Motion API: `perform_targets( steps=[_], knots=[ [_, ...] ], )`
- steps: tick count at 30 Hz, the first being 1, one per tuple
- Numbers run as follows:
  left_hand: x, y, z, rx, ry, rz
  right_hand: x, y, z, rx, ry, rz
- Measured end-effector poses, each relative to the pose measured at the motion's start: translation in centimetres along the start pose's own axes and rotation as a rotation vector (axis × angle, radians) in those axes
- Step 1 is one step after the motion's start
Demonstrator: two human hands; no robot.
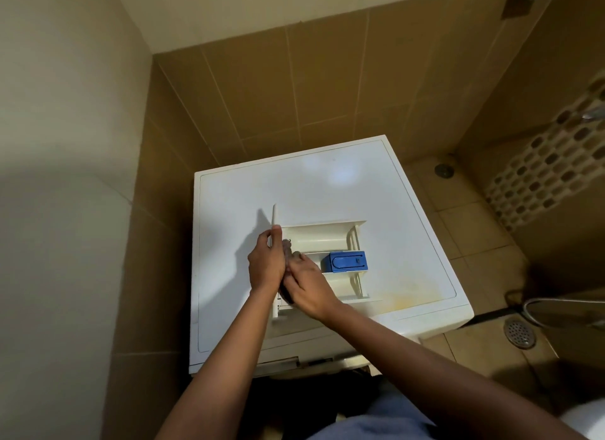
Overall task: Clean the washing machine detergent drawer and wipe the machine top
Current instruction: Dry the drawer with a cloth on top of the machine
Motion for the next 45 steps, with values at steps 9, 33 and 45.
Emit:
perform_targets(
  steps=[9, 33, 45],
  knots=[
    [0.0, 0.2, -0.5, -0.064, -0.018, -0.036, 2.5, 1.0, -0.1, 0.142, 0.096, 0.184],
    [-0.1, 0.4, 0.0, -0.005, 0.014, -0.021, -0.6, 1.7, 0.8, 0.858, -0.082, 0.055],
    [-0.1, 0.4, 0.0, 0.031, -0.008, -0.018, -3.3, 1.1, -1.8, 0.509, -0.348, 0.379]
  ],
)
Point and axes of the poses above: each hand's wrist, its own x-axis away from the middle knuckle, its own y-axis out of the back of the hand, z = x × y, the point moved 5 cm from there along -x, towards the middle knuckle, and after that the axes turned 5 degrees about -z, right-handed, at the moved point
